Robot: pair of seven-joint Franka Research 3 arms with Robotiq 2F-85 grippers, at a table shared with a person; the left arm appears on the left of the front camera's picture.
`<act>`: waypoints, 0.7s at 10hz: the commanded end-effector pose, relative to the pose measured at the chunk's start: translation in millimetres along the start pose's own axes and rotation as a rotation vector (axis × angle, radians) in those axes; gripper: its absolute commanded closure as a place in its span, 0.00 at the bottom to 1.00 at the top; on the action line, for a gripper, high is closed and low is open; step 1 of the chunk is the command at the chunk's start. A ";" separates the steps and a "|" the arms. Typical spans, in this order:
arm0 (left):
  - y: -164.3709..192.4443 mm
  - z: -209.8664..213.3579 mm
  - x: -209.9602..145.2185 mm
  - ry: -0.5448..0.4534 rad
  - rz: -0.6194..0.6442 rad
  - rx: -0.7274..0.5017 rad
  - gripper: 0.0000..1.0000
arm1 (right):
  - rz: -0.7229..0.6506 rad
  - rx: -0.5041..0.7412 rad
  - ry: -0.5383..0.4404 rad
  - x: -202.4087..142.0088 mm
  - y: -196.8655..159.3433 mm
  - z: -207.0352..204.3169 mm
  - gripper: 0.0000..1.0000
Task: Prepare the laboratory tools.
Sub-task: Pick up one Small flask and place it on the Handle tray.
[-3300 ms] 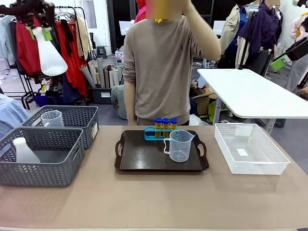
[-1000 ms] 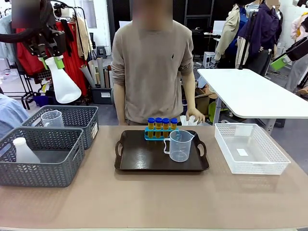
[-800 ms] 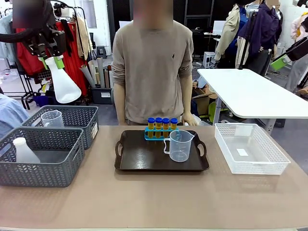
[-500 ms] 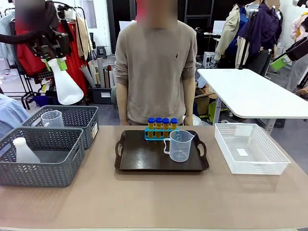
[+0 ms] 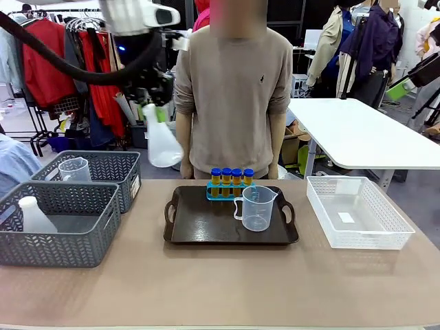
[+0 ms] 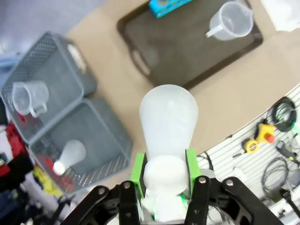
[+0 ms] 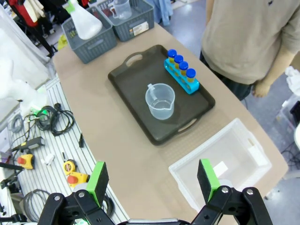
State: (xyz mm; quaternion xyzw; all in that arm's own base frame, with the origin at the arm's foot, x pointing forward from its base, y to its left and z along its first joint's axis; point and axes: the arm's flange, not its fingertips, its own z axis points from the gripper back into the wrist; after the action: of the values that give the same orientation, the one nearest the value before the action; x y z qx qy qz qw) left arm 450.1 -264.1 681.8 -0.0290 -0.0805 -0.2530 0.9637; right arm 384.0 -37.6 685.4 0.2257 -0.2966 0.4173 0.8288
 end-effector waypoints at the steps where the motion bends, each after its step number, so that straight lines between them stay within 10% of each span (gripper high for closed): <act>1: -12.5 -27.7 0.5 -0.137 -0.049 0.052 1.00 | 0.011 0.010 -0.018 1.3 0.4 0.1 0.00; 7: -47.8 -82.3 49.1 -0.074 -0.195 -0.018 1.00 | 0.011 0.010 -0.018 1.3 0.4 0.1 0.00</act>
State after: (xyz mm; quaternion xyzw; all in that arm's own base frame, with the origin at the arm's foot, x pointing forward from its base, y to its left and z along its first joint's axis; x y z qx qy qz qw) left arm 479.5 -342.4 597.0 -0.0350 -0.1195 -0.3305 0.9356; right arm 384.0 -37.5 685.4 0.2256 -0.2966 0.4173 0.8288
